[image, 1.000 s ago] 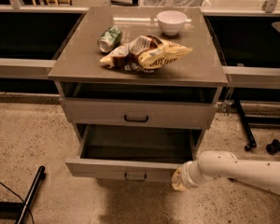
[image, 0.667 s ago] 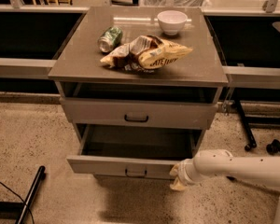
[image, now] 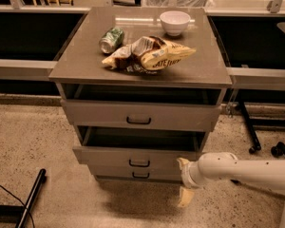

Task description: Close middle drawer

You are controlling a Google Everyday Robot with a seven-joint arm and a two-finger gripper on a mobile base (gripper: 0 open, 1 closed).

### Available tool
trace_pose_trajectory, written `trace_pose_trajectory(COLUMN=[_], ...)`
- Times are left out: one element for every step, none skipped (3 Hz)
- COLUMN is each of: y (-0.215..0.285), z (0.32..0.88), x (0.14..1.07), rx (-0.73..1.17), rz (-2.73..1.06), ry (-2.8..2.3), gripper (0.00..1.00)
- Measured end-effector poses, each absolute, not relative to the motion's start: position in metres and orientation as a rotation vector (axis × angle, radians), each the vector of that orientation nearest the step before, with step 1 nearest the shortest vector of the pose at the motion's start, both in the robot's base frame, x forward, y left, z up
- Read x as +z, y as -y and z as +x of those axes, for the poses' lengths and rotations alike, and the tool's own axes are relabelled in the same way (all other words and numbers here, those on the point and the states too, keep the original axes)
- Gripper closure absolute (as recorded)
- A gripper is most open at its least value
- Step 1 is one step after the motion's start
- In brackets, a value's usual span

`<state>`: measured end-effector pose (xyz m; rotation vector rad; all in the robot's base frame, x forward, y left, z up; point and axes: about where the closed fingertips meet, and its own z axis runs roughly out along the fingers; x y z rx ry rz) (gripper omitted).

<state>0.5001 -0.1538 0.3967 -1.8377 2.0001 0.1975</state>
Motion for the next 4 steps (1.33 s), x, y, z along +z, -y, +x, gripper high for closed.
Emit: trace_pose_trajectory(y=[0.154,0.154,0.156,0.157], z=[0.500,0.493,0.506,0.534], x=[0.397,0.399,0.392,0.390], rx=[0.197,0.227,0.248,0.260], rz=[-1.838,-1.847,-1.837,-1.810], ry=[-2.000,-1.989,-1.977,-1.962], gripper=[0.00,0.00,0.17,0.40])
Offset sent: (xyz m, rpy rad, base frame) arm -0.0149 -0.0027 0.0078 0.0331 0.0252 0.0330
